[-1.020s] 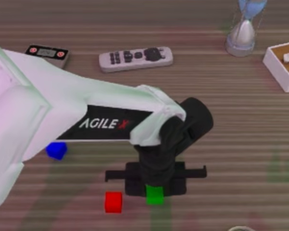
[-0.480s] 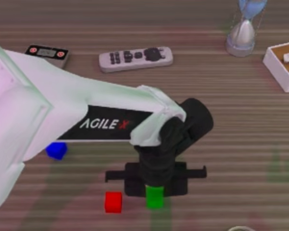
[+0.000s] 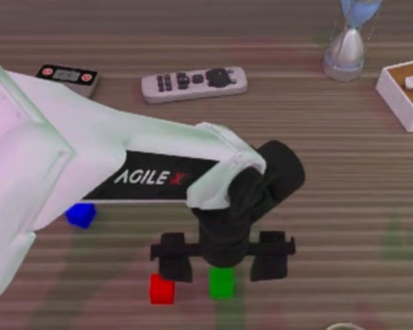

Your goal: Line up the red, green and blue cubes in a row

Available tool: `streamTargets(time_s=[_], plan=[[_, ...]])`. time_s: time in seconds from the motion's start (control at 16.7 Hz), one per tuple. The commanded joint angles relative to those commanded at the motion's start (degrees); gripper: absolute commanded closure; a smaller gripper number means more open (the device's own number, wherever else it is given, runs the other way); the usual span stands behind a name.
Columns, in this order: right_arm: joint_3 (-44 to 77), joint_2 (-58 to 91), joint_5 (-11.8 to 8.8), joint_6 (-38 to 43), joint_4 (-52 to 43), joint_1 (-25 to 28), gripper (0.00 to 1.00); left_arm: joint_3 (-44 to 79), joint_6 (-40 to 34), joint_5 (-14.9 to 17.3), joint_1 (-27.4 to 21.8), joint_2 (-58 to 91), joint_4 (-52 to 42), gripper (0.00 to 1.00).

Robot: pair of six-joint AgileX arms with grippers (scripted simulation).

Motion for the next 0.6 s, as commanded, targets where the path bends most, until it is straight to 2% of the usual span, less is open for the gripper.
streamTargets(time_s=[0.42,0.6], plan=[[0.0,0.0,0.0,0.0,0.0,0.0,0.0,0.17,0.01,0.0,0.02,-0.11,-0.2,0.0],[0.0,0.0,0.0,0.0,0.0,0.0,0.0,2.66,-0.17,-0.03,0.18,-1.74,-4.31,0.0]])
